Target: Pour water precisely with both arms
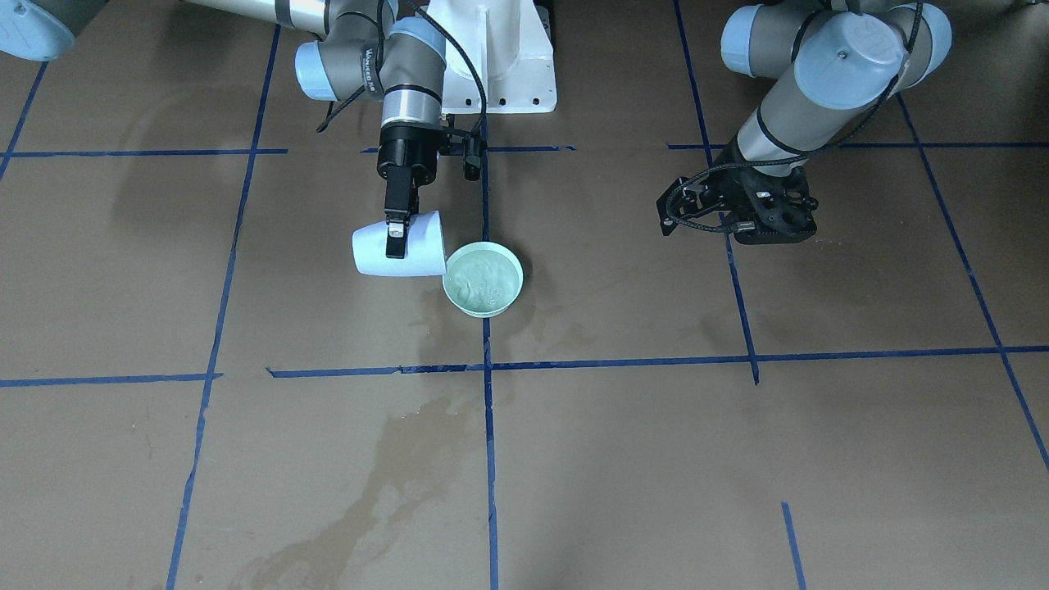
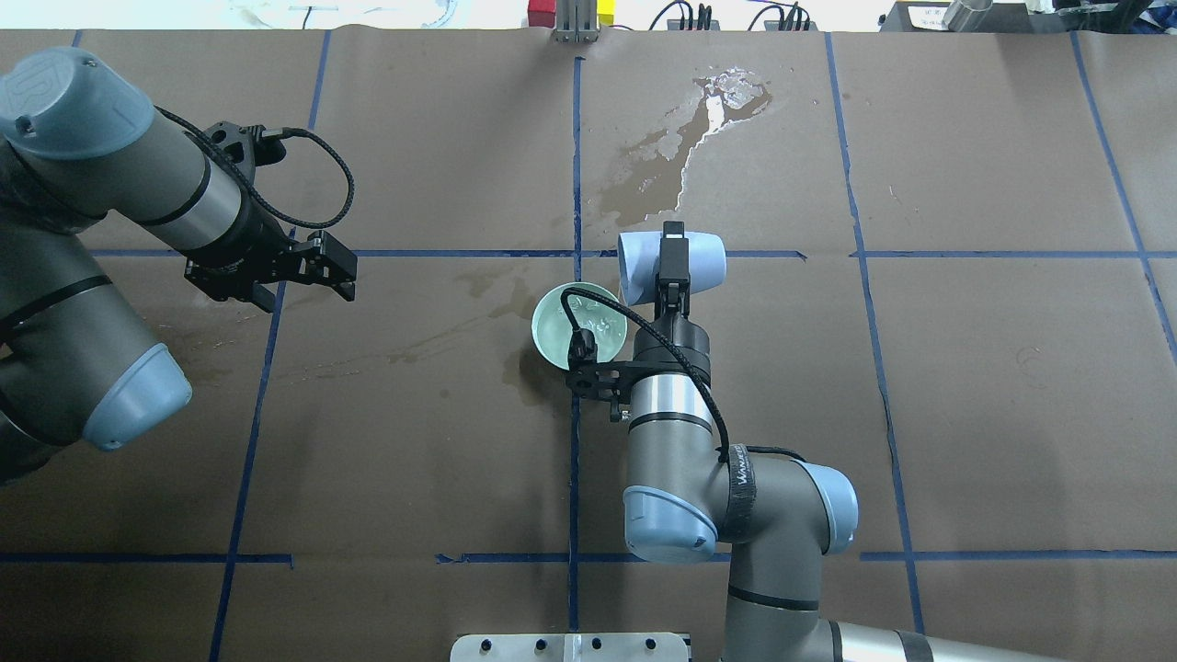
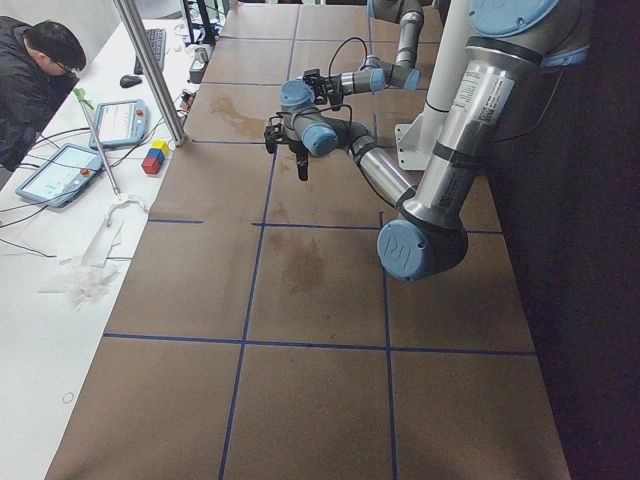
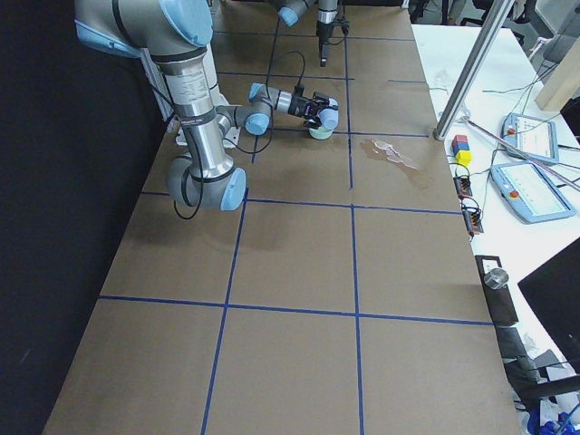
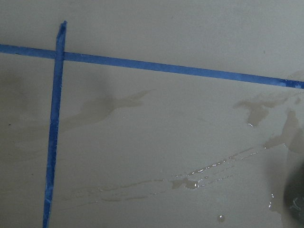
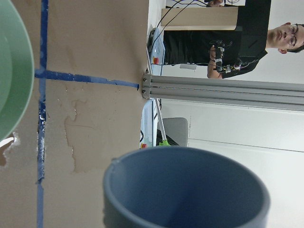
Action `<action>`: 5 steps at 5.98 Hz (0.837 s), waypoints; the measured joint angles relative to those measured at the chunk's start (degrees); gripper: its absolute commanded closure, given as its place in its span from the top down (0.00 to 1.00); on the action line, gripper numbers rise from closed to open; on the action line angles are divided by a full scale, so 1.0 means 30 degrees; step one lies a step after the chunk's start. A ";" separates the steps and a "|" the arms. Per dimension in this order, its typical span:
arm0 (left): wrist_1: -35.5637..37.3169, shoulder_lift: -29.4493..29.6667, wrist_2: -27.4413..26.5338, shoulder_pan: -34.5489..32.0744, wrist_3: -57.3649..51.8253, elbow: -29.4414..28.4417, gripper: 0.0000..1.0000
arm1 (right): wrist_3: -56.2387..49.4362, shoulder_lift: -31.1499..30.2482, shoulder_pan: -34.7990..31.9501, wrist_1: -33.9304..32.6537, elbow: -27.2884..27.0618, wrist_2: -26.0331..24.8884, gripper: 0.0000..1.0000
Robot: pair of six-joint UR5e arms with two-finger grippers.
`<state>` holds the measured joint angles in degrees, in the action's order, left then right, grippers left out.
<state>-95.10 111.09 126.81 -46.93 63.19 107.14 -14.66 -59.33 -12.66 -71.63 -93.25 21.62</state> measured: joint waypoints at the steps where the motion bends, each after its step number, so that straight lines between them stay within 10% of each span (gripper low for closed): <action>1: 0.0000 0.0000 0.0004 0.0000 0.0009 0.0007 1.00 | -0.0004 0.0000 0.0000 0.0000 0.0000 -0.0009 0.01; 5: 0.0000 0.0032 0.0006 0.0000 0.0023 0.0029 1.00 | 0.0913 -0.0006 -0.0041 0.0283 -0.0151 0.0010 0.00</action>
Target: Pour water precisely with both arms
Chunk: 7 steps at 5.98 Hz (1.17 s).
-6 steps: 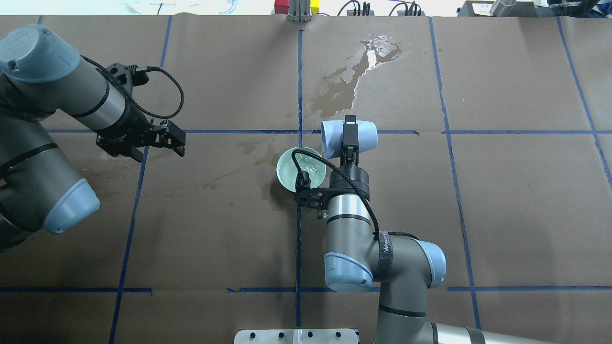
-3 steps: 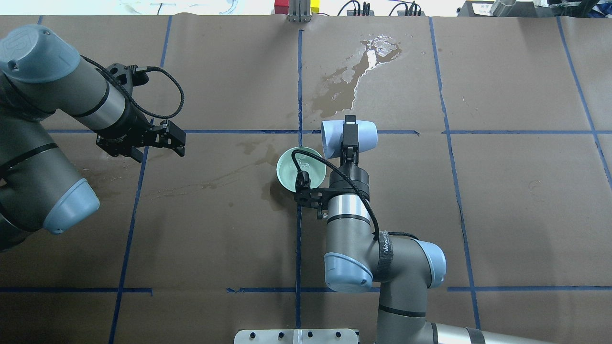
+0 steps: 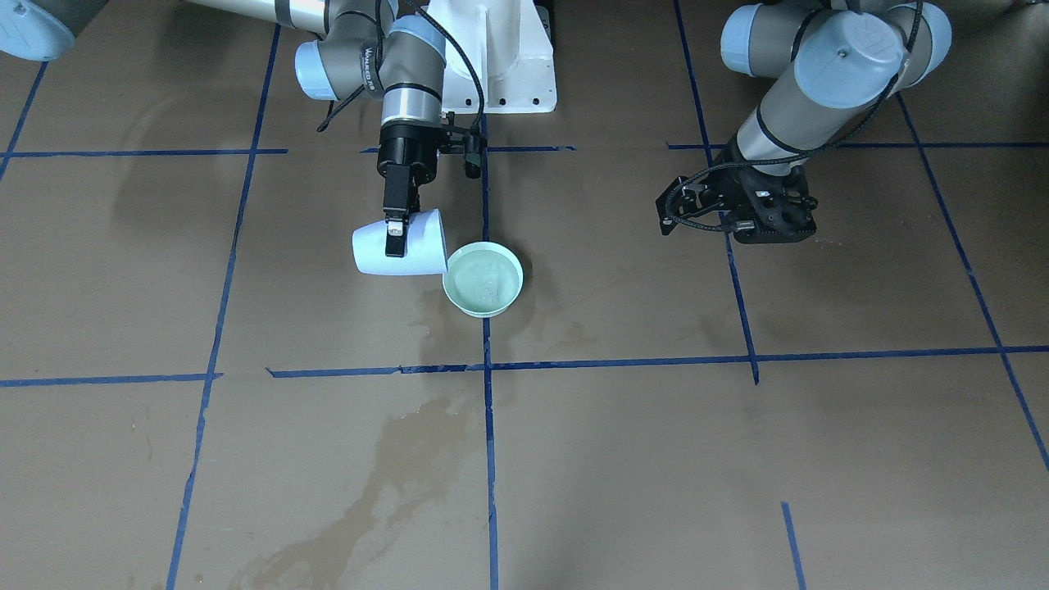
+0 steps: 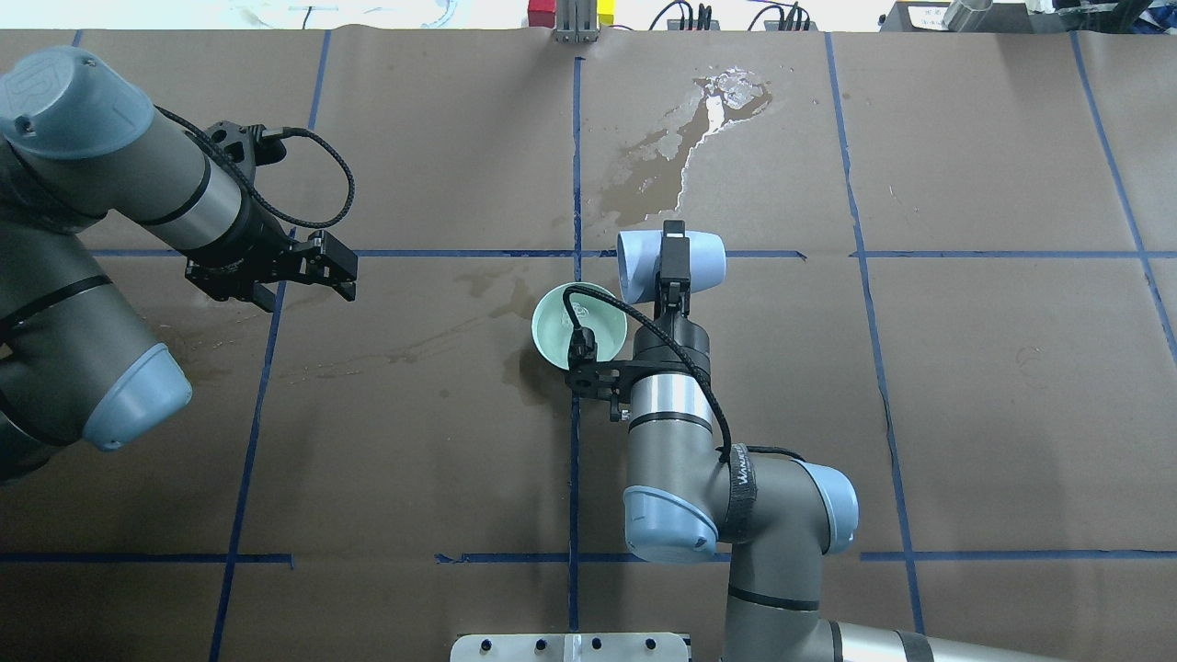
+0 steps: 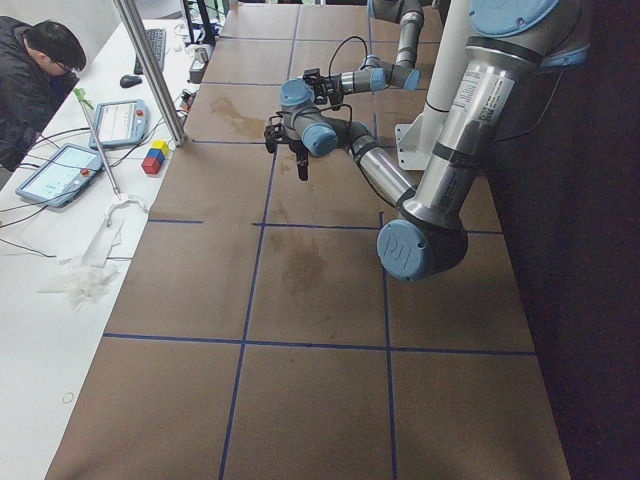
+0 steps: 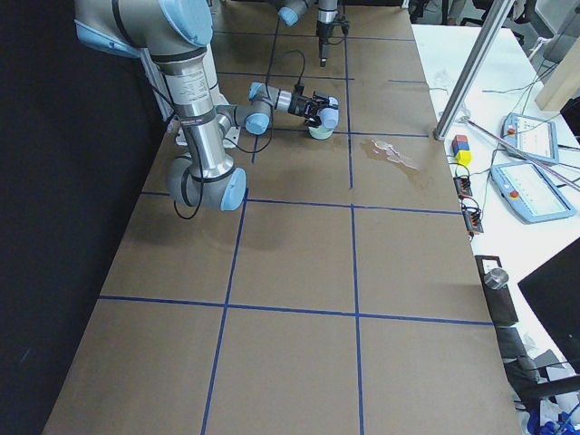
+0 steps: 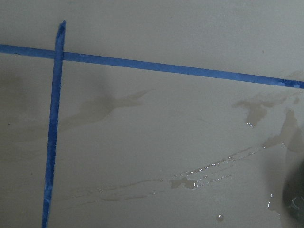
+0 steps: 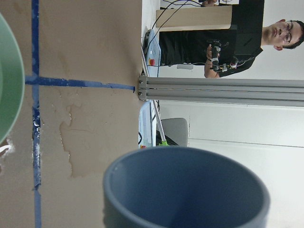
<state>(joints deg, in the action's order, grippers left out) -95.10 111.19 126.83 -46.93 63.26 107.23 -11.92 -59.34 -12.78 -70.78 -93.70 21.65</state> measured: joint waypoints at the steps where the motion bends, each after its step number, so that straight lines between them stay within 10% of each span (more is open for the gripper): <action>1: 0.0000 0.0001 0.0000 0.0001 0.0005 0.0000 1.00 | 0.0849 -0.0006 -0.0050 0.0039 -0.0183 0.0063 0.00; 7: 0.0000 0.0027 0.0000 -0.0026 0.0045 0.0068 1.00 | 1.3496 -0.0645 -0.1110 0.4785 -0.1152 0.4447 0.00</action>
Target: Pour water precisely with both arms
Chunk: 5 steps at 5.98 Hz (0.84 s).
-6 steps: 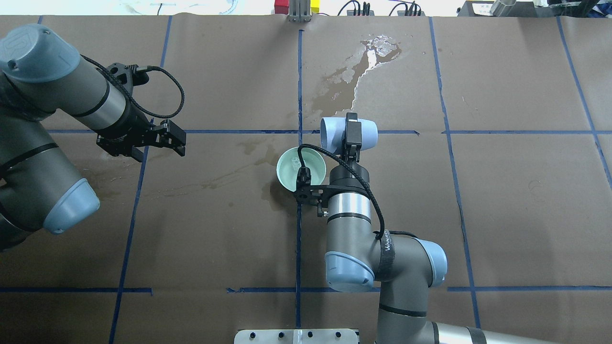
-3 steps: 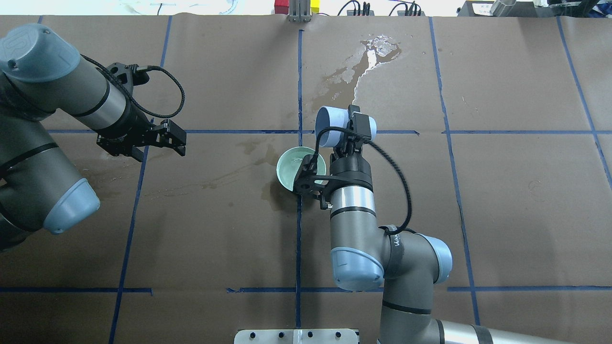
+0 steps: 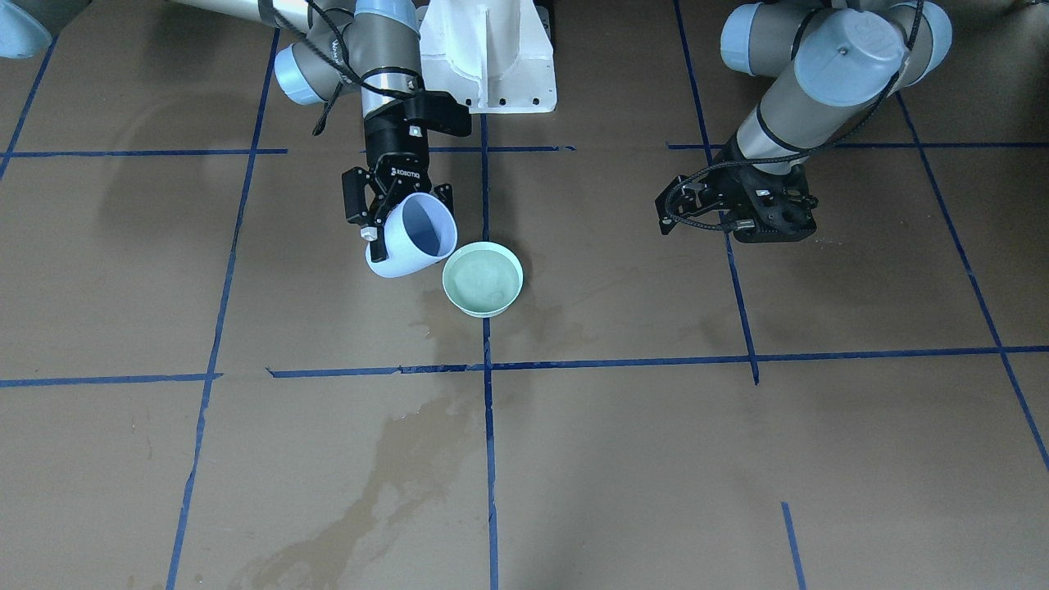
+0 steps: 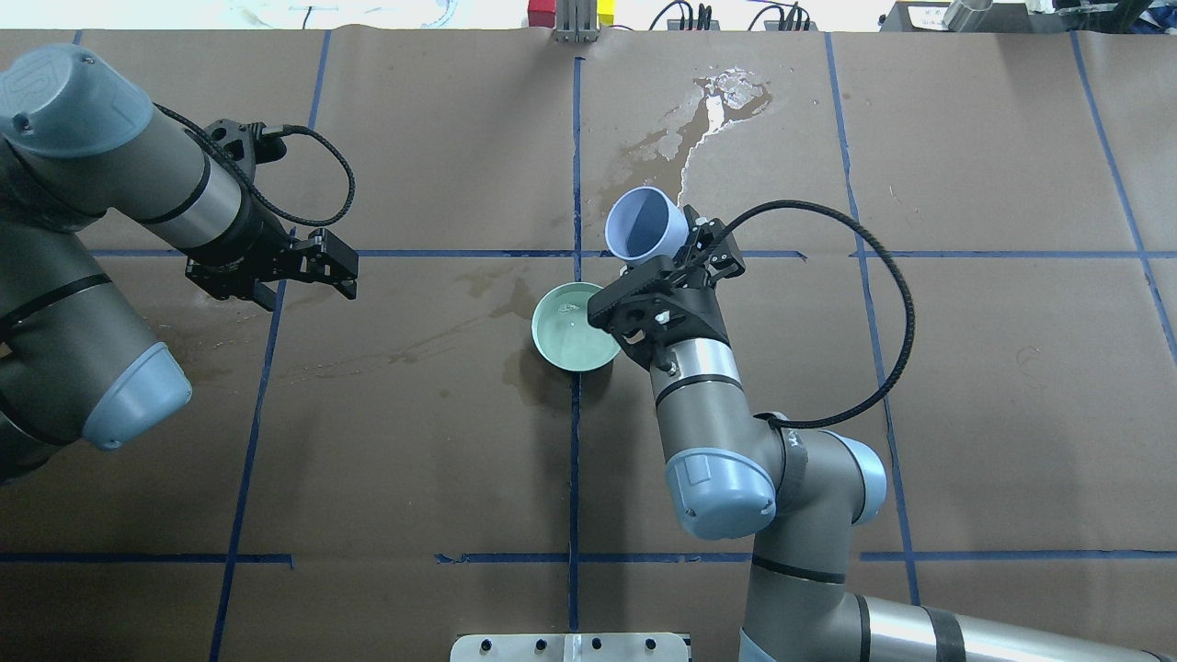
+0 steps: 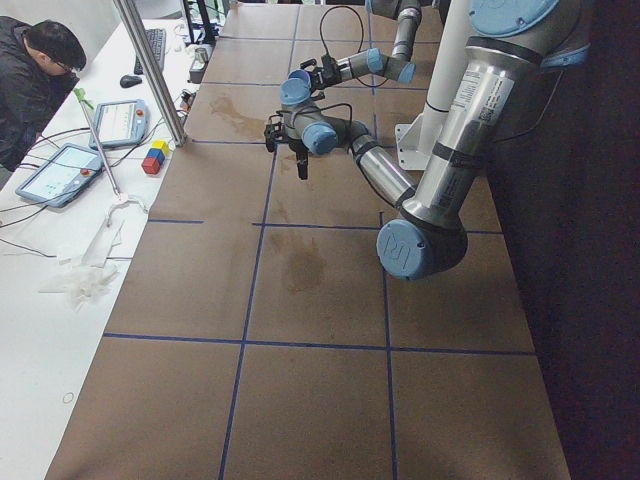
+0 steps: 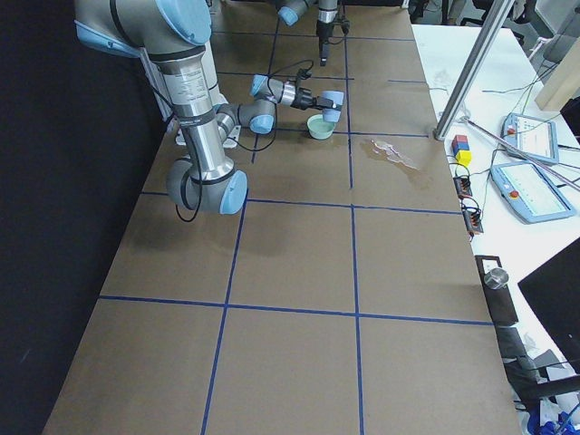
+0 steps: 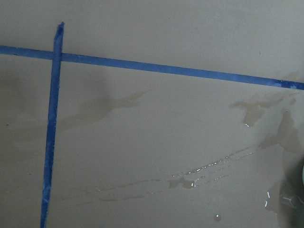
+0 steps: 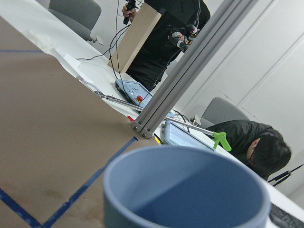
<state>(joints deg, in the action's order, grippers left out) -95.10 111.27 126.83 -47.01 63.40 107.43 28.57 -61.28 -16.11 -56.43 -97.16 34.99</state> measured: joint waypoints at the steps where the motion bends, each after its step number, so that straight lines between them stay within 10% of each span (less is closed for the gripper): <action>1: 0.0000 0.0000 0.0009 -0.0016 0.0013 0.0011 1.00 | 0.2873 -0.0123 -0.0270 0.0033 -0.0130 0.0853 0.00; 5: 0.0000 -0.0026 0.0000 -0.0005 0.0065 0.0020 1.00 | 0.9476 -0.4938 -0.1847 0.0816 -0.1766 0.2925 0.02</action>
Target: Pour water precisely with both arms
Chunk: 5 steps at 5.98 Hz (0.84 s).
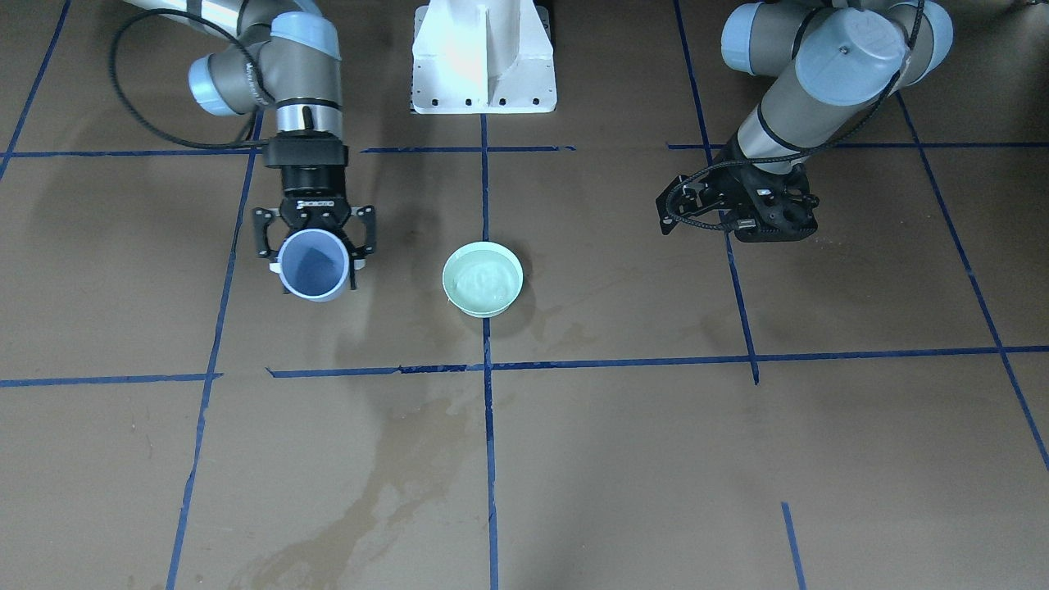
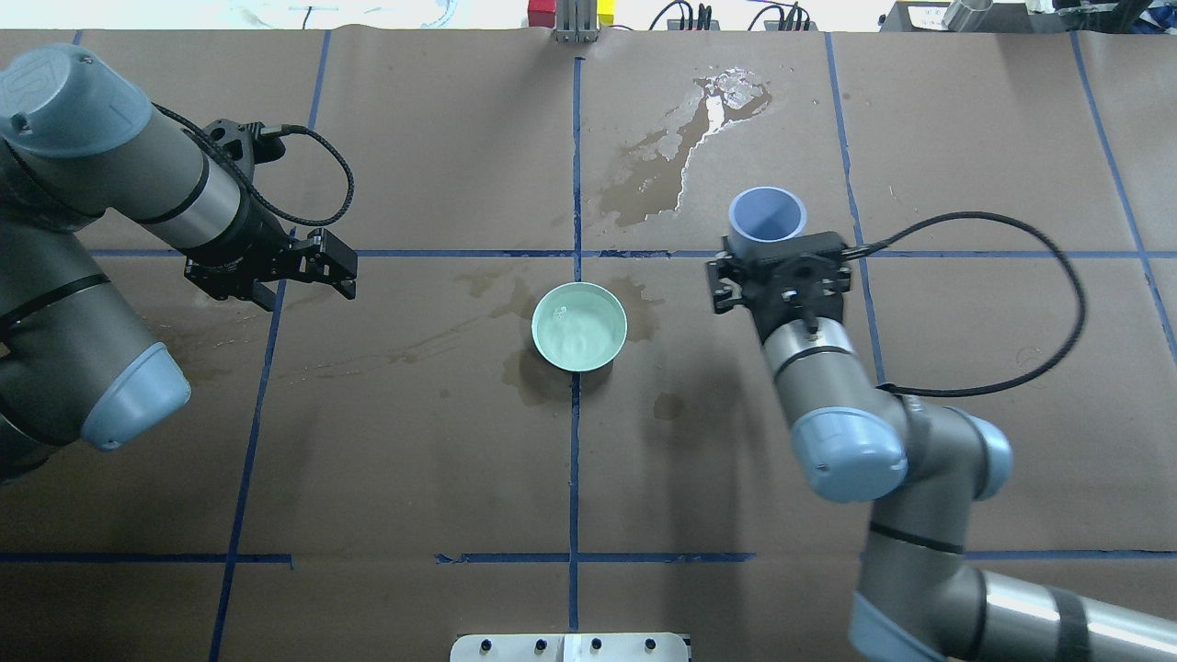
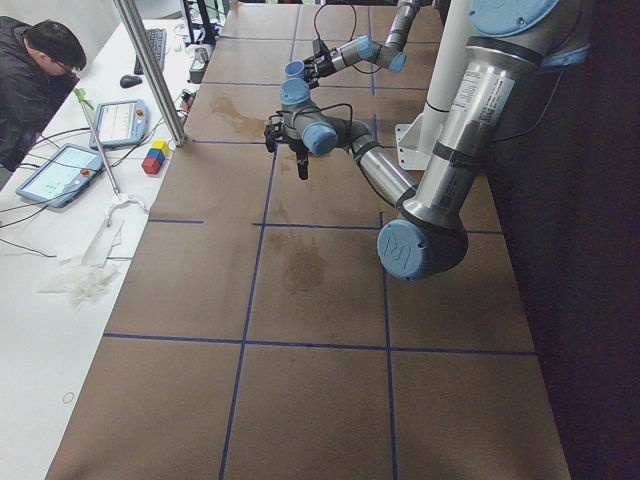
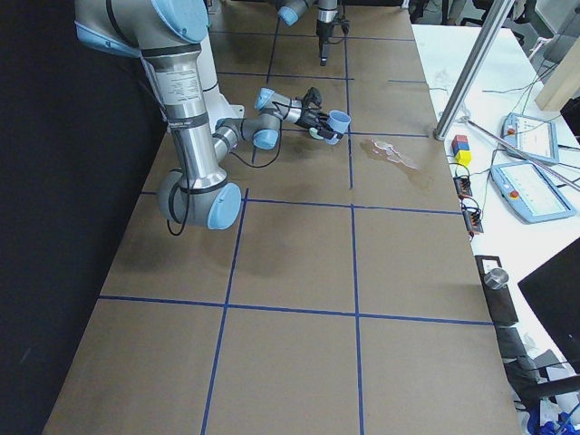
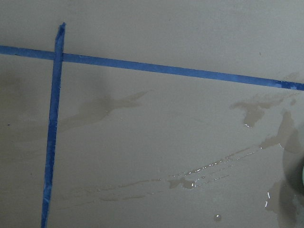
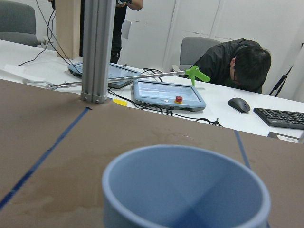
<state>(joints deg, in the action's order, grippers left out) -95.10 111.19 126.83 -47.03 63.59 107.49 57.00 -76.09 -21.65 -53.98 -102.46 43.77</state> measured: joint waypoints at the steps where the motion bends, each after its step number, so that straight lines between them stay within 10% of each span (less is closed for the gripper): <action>1: 0.0000 0.0027 0.0000 0.0000 0.0020 0.0000 1.00 | 0.0264 -0.1983 -0.0617 0.2168 -0.0147 0.0530 0.02; 5: 0.0000 0.0093 0.0000 0.0027 0.0072 0.0033 1.00 | 0.0130 -0.5653 -0.2224 1.1486 0.4631 0.1052 0.05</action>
<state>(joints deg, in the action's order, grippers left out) -95.10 111.47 126.83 -46.95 63.81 107.59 57.39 -93.05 -28.32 -19.52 -88.57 46.92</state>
